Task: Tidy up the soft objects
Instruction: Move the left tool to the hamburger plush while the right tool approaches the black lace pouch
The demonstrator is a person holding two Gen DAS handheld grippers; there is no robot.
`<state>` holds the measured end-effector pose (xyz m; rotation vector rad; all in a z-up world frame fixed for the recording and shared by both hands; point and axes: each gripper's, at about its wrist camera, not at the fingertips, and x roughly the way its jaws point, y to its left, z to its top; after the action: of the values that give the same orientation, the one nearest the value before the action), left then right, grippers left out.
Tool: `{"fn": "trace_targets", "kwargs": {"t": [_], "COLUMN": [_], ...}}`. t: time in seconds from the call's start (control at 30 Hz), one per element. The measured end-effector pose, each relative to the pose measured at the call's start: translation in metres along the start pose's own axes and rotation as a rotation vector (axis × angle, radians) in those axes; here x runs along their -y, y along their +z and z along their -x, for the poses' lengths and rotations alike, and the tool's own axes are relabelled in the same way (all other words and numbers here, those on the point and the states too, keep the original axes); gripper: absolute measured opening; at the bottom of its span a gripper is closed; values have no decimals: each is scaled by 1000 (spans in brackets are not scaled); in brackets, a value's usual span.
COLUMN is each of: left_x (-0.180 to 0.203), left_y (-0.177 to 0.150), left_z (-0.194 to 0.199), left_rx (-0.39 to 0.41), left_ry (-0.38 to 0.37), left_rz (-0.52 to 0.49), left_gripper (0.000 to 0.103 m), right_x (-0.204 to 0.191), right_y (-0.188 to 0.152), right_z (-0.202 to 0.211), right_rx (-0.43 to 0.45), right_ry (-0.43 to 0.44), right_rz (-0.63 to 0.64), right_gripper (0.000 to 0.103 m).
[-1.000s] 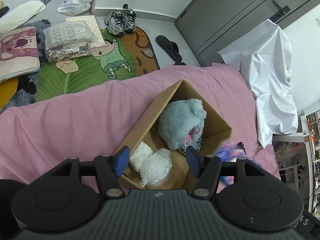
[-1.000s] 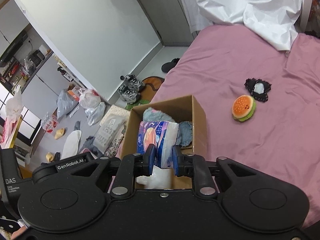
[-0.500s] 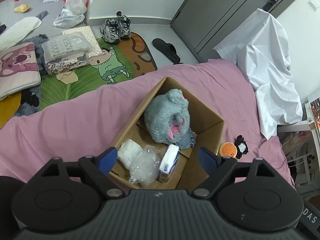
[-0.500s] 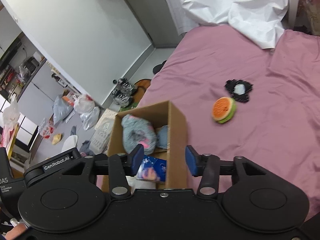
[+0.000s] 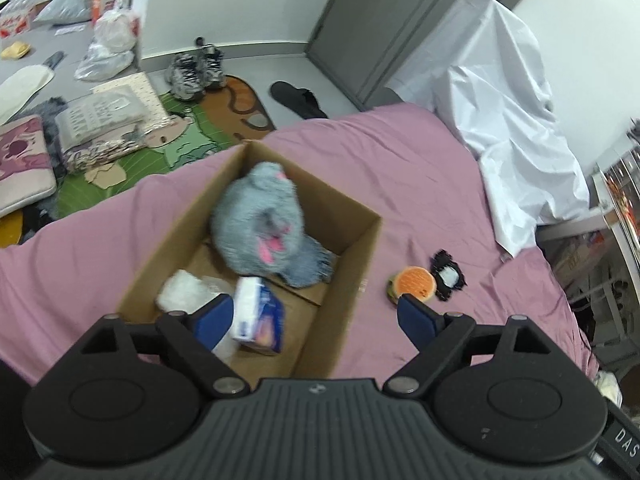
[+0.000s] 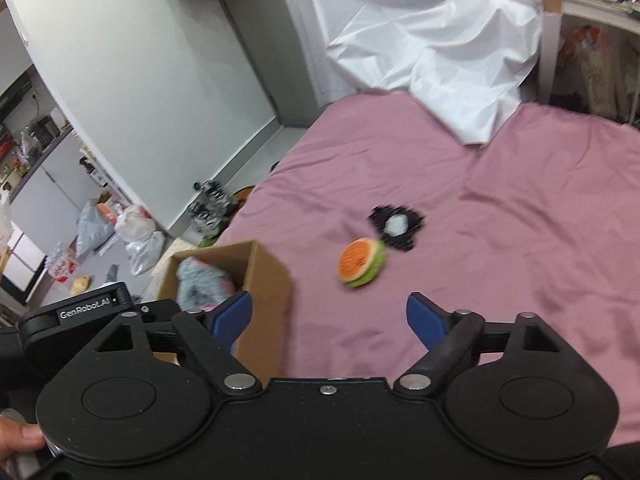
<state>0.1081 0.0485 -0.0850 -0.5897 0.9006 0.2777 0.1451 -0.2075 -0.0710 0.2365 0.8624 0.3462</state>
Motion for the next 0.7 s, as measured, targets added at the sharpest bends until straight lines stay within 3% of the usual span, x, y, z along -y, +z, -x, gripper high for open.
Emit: {"fn": "trace_targets", "kwargs": {"t": [0.27, 0.47, 0.7], "left_x": [39, 52, 74], "left_y": [-12, -19, -20], "left_z": [-11, -19, -33], "left_rx": [18, 40, 65], "left_ry": [9, 16, 30], "left_rz": [-115, -142, -222], "left_gripper": [88, 88, 88], "right_x": [54, 87, 107], "right_y": [1, -4, -4], "right_z": [0, -13, -34], "right_rx": [31, 8, 7], "right_ry": [-17, -17, 118], "right_rz": [-32, -78, -166], "right_gripper": [89, 89, 89]}}
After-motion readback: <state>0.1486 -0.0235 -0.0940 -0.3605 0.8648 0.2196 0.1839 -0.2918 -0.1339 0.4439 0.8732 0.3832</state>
